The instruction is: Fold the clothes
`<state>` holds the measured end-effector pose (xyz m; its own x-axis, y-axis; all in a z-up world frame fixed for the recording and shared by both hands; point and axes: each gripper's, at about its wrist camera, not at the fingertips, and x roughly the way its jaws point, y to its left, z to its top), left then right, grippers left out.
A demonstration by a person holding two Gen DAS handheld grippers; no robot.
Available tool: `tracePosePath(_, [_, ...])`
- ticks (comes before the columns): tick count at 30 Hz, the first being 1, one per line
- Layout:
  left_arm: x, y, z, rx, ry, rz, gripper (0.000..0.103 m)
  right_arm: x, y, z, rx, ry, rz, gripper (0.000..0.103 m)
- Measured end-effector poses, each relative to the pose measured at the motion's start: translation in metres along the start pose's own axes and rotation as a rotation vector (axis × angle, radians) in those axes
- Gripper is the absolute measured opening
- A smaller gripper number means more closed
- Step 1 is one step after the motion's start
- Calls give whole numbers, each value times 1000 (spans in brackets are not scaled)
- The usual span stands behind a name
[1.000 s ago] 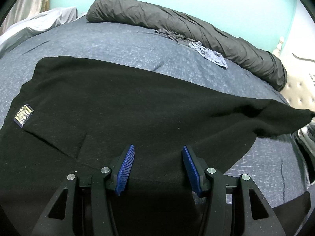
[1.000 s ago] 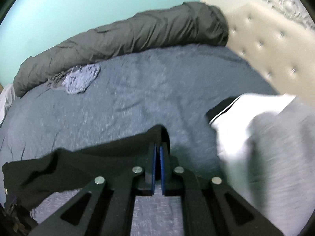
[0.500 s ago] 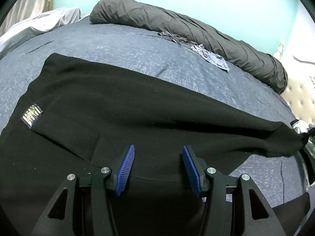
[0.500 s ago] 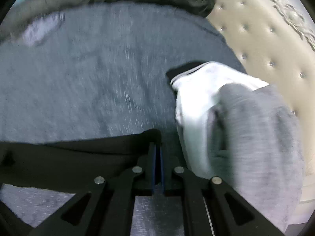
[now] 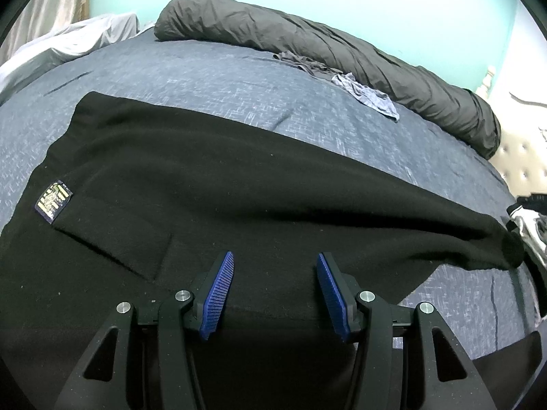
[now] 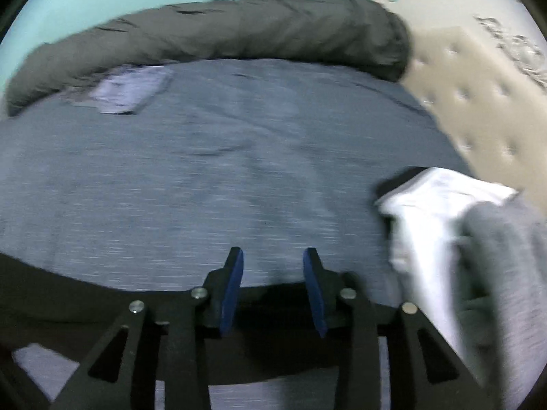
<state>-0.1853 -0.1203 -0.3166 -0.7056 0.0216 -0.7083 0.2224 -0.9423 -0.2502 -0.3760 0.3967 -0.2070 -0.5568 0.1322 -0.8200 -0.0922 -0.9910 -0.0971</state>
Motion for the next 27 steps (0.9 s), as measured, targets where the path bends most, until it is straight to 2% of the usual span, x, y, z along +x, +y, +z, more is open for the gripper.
tracePosePath(6, [-6, 9, -2, -11, -1, 1, 55, 15, 113, 1, -156, 39, 262, 40])
tracePosePath(11, [-17, 20, 4, -7, -25, 22, 55, 28, 218, -2, -310, 82, 401, 40])
tracePosePath(15, [-18, 37, 4, -34, -14, 38, 55, 38, 299, -7, -427, 104, 445, 40])
tracePosePath(19, [-17, 54, -1, -62, 7, 33, 55, 47, 362, -13, -546, 134, 475, 53])
tracePosePath(24, [-18, 69, -5, -102, 18, 13, 55, 61, 409, -29, -683, 182, 468, 53])
tracePosePath(26, [-18, 71, -6, -111, 20, 5, 55, 63, 415, -34, -704, 199, 481, 45])
tracePosePath(27, [-17, 72, -6, -114, 20, 2, 55, 62, 416, -36, -715, 196, 488, 27])
